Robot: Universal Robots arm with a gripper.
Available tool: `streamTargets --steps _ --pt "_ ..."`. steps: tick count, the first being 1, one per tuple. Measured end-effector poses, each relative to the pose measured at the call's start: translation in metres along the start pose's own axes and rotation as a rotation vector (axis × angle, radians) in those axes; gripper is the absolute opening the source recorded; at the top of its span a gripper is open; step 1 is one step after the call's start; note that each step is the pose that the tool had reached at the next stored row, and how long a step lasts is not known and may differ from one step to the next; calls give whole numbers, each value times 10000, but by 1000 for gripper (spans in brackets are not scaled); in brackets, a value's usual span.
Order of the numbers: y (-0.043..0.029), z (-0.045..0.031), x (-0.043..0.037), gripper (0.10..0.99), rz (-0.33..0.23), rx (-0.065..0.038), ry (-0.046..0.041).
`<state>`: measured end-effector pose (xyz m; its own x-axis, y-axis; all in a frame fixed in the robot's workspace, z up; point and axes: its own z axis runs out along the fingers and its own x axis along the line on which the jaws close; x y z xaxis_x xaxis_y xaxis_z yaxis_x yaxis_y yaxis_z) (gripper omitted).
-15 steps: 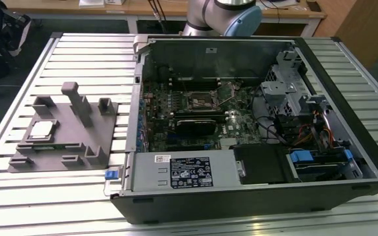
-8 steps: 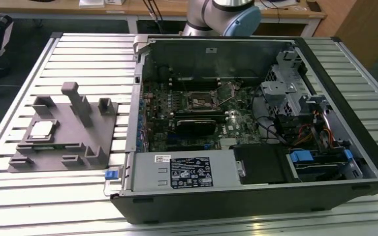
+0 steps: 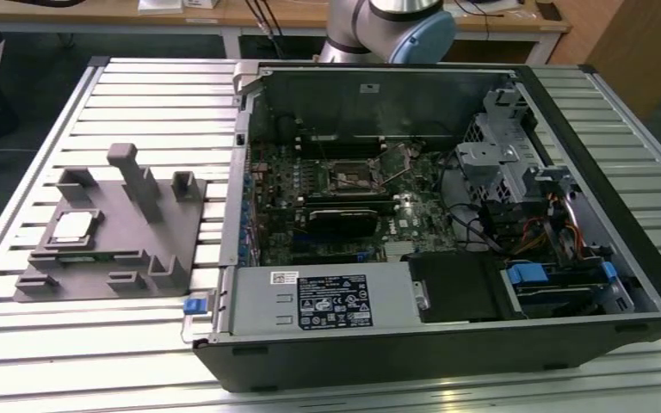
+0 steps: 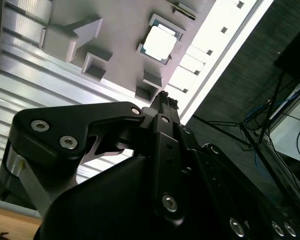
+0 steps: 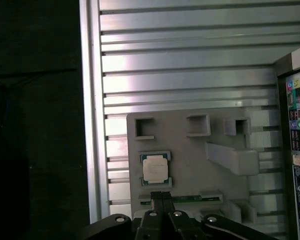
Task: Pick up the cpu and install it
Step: 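Pick up the cpu and move it towards the insertion slot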
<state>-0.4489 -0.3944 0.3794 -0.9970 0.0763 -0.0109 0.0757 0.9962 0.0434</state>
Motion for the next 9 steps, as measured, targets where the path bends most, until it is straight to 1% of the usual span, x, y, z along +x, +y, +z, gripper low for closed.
streamTargets --steps 6,9 --pt "-2 28 2 106 1 21 36" --pt "-3 48 3 106 2 21 34"
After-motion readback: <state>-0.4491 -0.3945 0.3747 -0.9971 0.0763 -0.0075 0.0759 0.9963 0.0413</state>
